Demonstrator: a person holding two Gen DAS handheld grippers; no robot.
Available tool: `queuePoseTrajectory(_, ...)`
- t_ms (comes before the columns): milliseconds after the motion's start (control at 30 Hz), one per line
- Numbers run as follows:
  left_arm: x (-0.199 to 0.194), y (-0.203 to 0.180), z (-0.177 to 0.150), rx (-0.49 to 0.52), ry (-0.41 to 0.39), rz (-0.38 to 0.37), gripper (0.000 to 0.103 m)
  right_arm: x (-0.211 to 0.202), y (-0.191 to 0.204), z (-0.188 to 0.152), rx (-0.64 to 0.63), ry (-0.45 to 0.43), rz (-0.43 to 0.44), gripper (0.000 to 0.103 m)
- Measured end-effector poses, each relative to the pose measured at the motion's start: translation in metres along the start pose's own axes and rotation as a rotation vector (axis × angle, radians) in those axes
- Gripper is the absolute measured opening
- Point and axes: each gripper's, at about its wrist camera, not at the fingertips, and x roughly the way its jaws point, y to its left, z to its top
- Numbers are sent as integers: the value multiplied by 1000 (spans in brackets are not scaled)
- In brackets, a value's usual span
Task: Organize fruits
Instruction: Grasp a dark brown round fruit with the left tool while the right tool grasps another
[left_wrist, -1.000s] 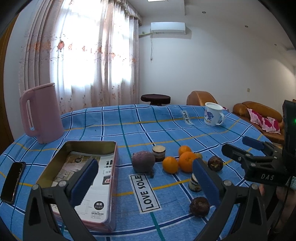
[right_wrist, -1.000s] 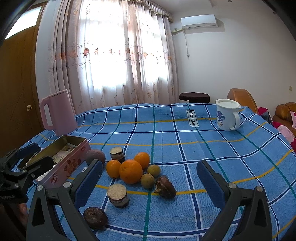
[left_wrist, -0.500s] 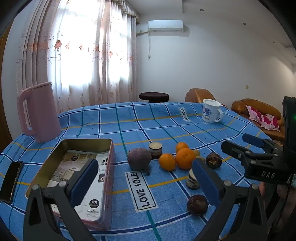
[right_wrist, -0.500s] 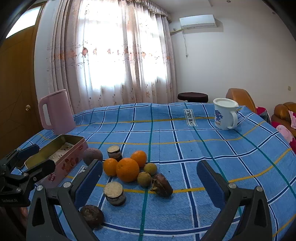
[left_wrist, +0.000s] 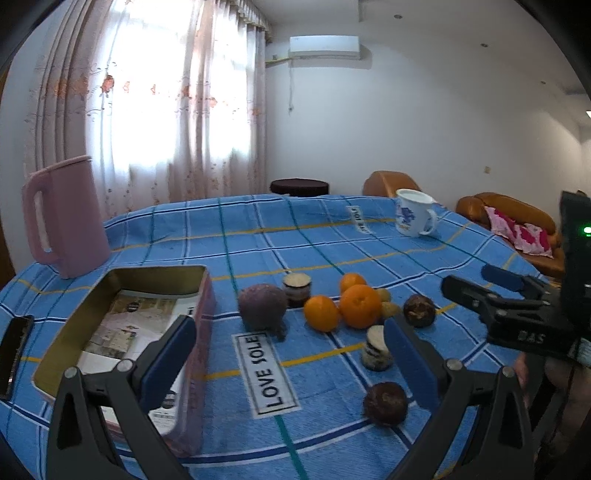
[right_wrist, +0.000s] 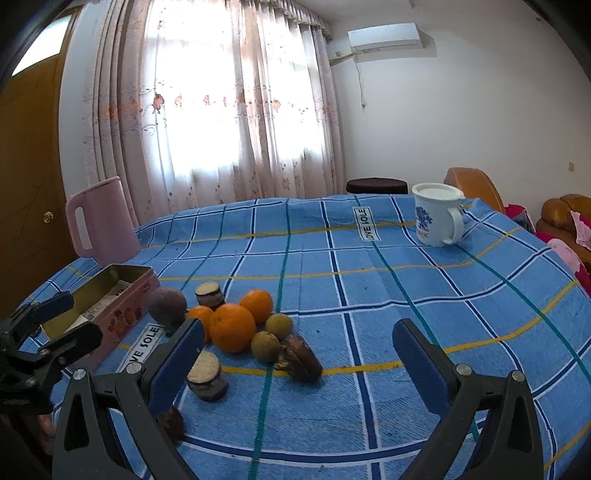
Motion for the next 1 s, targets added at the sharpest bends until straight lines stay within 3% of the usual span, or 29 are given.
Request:
queuePoseTrajectory(200,10,-17,-14,27,56,-90,102,9,-4,-5,-35,50,-6,101)
queuePoseTrajectory(333,18,-27,-20,19,107,-165,94,22,-2,-9,-76,114,-11,80)
queuePoseTrajectory(533,34,-46,-32,52,194,-230,84,38,4,-12,-134,202,3,71)
queuePoseTrajectory(567,37,-47,-33,48,210,-237,84,43,5,-13,-145,226,10,63)
queuePoseTrajectory(667,44,-48,-37,35,242,-255,74,52,6,-15,-151,277,39,46)
queuePoseTrajectory(800,49,-49,-41,26,266,-283,63,54,7,-17,-165,300,67,37)
queuePoseTrajectory(867,49,-52,-42,35,267,-290,57,54,8,-18,-169,303,78,22)
queuePoseTrajectory(967,49,-51,-42,37,270,-305,38,51,9,-19,-178,288,82,22)
queuePoseTrajectory(1000,49,-51,-42,39,270,-306,38,49,8,-19,-175,281,87,22)
